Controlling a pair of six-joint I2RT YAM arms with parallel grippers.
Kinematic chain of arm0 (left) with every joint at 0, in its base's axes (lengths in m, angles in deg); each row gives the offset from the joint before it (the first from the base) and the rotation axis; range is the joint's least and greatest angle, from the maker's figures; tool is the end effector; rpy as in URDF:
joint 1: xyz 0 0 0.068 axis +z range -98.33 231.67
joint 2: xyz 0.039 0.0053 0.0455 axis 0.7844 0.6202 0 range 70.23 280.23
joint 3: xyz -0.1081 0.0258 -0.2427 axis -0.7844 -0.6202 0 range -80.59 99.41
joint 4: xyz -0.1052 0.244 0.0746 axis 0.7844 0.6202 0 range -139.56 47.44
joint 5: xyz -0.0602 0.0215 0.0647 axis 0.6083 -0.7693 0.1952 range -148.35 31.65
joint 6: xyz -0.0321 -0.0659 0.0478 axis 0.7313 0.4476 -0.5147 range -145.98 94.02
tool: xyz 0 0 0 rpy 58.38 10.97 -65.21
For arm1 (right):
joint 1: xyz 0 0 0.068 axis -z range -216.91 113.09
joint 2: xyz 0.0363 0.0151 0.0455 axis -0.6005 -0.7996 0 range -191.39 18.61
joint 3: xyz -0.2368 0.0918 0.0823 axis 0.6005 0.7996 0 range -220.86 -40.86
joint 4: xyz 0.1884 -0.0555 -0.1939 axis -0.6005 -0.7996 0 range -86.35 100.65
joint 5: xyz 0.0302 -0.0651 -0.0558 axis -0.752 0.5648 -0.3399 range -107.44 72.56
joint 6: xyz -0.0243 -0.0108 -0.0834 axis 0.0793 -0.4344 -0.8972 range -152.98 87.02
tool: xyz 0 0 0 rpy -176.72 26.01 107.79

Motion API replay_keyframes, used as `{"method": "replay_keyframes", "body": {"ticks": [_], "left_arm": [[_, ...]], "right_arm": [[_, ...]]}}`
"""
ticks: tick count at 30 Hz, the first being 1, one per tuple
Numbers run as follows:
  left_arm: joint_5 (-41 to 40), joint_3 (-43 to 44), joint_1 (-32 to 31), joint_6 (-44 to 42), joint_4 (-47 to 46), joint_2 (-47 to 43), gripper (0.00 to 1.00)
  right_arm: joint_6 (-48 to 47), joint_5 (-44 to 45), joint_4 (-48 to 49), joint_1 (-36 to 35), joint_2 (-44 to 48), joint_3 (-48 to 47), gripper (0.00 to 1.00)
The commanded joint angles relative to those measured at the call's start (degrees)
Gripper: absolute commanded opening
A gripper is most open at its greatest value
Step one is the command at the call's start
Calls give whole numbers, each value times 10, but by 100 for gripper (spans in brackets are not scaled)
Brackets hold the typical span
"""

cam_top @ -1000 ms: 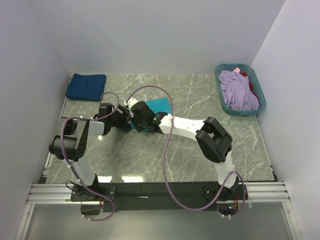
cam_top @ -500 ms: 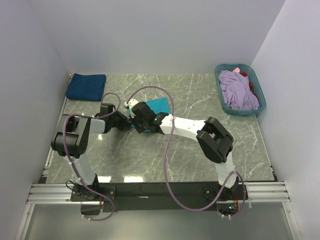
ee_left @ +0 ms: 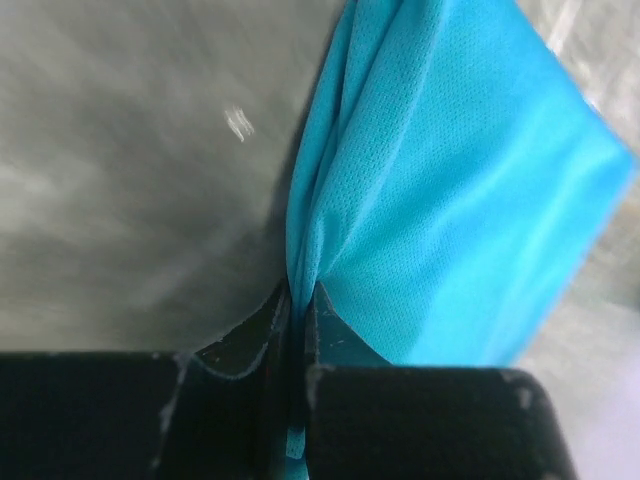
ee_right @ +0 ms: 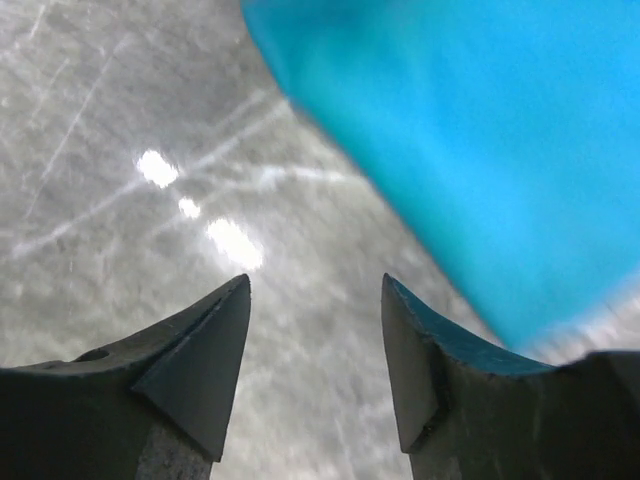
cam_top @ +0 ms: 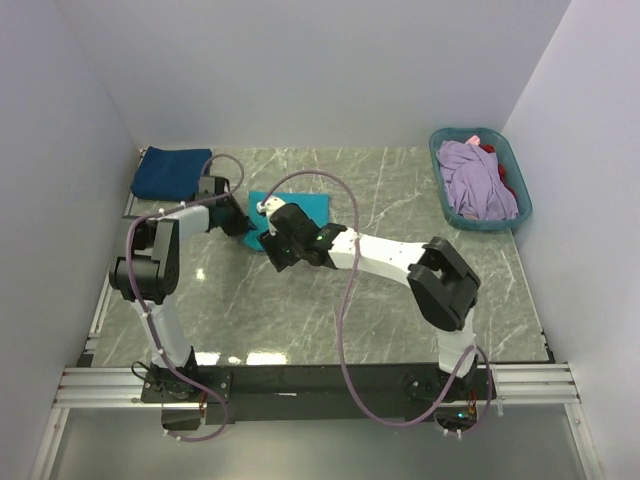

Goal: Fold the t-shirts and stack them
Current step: Neatly place the folded tshirt to the corner

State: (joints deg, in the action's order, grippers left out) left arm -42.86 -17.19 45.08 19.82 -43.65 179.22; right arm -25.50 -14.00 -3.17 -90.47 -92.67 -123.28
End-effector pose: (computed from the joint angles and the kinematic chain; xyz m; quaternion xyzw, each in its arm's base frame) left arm 0.4166 -0.0690 0.0969 -0.2721 0.8962 -0.2583 0.2369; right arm 0.2900 0.3849 0.1780 -0.3472 0.8473 0.1800 0.3594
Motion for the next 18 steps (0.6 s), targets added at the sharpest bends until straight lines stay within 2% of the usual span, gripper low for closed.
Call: {"method": "replay_keyframes", "body": {"ticks": [1,4,10,18], "left_arm": [[-103,90,12,-124,109,16,1],[-153,167,15,-182,167,41,1],[-287,297,21,-265,220,95,1],[-329,411,57,-313,227,134,1]], "right_arm": [[16,21,-26,12,77,23,63],[17,60,-45,14,105,48,65],[42,94,-74,28,166,113,69],[82,85,-130,57,231,172,79]]}}
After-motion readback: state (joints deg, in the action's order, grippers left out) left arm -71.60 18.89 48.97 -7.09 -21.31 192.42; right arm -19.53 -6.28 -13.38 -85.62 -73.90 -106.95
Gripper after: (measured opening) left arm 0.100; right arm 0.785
